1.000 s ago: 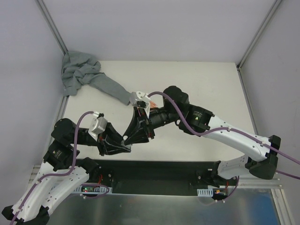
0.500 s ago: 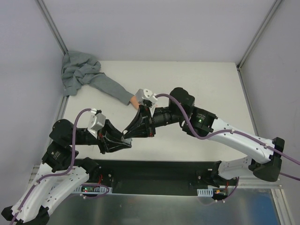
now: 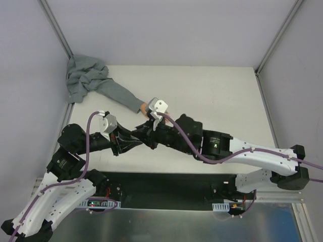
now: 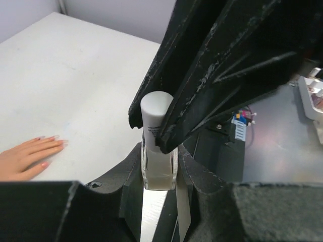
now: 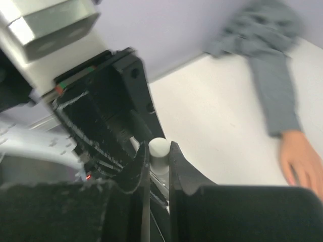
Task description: Paint the nails
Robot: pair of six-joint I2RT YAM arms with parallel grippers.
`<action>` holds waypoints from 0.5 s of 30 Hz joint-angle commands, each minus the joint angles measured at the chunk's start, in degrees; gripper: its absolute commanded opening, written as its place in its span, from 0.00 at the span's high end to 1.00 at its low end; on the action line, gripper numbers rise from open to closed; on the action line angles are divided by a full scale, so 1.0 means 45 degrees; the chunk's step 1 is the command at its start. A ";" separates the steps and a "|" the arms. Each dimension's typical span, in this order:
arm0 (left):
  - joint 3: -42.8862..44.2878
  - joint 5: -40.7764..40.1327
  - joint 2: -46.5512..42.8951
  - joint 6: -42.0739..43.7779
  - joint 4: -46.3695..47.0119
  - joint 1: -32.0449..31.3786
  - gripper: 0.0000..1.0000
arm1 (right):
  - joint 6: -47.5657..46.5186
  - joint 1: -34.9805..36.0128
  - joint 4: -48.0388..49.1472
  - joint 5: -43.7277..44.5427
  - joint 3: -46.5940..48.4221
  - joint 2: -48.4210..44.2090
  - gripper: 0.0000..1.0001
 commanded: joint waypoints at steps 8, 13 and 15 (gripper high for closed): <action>0.0087 -0.2737 0.0579 0.0599 0.1778 0.0067 1.00 | 0.6256 0.3813 -0.7235 1.2079 0.4999 0.4891 0.93; -0.0460 -0.1570 -0.0027 0.0112 0.1739 0.0067 1.00 | 0.3739 0.3442 -0.4638 0.9622 0.3495 0.3504 0.59; -0.0596 -0.1001 -0.0144 -0.0085 0.1603 0.0086 1.00 | 0.2104 0.3324 -0.3529 0.7812 0.2523 0.2551 0.42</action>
